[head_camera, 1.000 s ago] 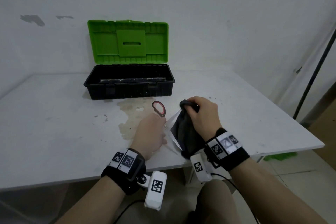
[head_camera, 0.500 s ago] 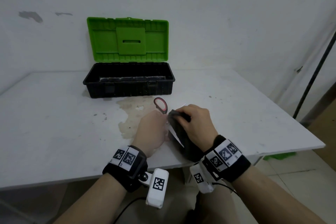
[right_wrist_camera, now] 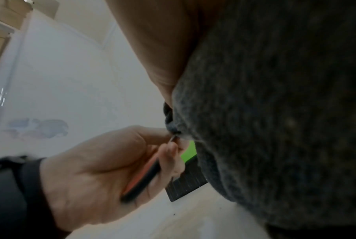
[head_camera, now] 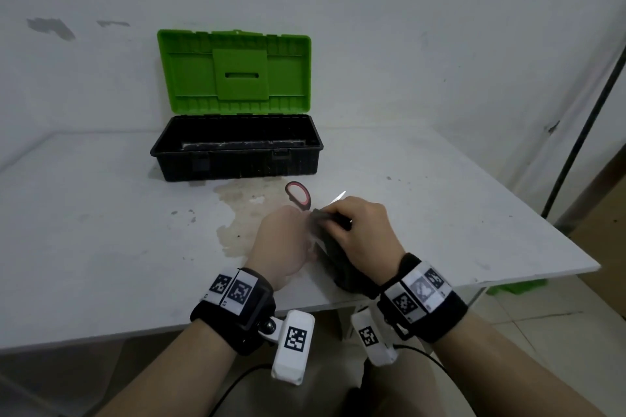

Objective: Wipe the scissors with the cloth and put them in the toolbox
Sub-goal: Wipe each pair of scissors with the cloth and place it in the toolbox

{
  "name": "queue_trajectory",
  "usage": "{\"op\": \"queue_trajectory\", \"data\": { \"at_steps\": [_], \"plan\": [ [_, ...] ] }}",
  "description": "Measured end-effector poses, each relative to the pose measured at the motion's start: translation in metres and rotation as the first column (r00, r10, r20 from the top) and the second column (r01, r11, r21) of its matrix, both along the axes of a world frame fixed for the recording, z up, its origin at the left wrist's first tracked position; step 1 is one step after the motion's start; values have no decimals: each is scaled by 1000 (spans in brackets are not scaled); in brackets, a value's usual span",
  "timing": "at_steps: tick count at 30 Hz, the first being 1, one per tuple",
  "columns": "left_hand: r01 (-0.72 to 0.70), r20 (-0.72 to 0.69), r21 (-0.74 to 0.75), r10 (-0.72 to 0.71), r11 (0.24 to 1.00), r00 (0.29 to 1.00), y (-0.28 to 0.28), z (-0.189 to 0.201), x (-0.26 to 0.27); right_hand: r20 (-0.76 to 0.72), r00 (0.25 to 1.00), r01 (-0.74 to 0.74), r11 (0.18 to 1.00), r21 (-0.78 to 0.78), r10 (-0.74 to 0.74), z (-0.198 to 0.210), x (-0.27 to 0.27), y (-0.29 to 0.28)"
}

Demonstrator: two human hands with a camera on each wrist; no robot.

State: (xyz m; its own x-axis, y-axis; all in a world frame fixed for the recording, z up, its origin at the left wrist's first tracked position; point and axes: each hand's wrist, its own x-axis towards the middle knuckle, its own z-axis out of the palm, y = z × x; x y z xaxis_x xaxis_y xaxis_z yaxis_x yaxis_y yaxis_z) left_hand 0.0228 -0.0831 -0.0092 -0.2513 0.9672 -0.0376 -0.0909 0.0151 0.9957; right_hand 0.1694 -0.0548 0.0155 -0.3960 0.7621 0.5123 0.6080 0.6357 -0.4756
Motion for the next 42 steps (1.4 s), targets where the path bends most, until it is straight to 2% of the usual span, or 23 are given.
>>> {"op": "queue_trajectory", "data": {
  "at_steps": [4, 10, 12, 14, 19, 23, 25, 30, 32, 34, 39, 42],
  "plan": [
    [6, 10, 15, -6, 1000, 1000, -2, 1, 1, -14, 999, 40, 999, -5, -40, 0, 0, 6],
    [-15, -42, -18, 15, 1000, 999, -4, -7, -3, -155, 951, 251, 960, -129, -269, 14, 23, 37],
    [-35, -53, -27, 34, 999, 998, -3, -7, -5, -175, 941, 270, 955, -123, -289, 20, 31, 36],
    [-55, -46, -32, 53, 998, 998, -2, -6, -7, -167, 959, 218, 972, -88, -230, 22, 30, 24],
    [-45, -10, 0, 45, 999, 999, 0, 0, 1, -41, 998, 36, 999, -9, -36, 11, 5, -1],
    [-28, -7, 20, 29, 999, 1000, -2, 1, 4, -2, 1000, 25, 1000, -8, -25, 1, 0, 2],
    [-36, -25, 21, 36, 999, 999, -2, 0, 2, -20, 998, 58, 998, -8, -58, 0, 0, 7],
    [-21, -61, 4, 21, 1000, 998, -8, -5, -3, -136, 951, 258, 957, -135, -276, 8, 23, 39],
    [-24, -70, 7, 24, 1000, 997, -8, -5, -4, -145, 934, 310, 941, -133, -328, 11, 34, 44],
    [-46, -55, 5, 46, 999, 997, -5, -4, -6, -154, 941, 287, 952, -104, -300, 15, 35, 36],
    [-50, -25, -11, 50, 999, 998, 0, -1, 0, -72, 995, 64, 998, 1, -64, 11, 8, 2],
    [-27, -8, 3, 27, 1000, 1000, -1, 1, 6, -25, 999, 34, 999, -2, -34, 4, 0, 4]
  ]
}}
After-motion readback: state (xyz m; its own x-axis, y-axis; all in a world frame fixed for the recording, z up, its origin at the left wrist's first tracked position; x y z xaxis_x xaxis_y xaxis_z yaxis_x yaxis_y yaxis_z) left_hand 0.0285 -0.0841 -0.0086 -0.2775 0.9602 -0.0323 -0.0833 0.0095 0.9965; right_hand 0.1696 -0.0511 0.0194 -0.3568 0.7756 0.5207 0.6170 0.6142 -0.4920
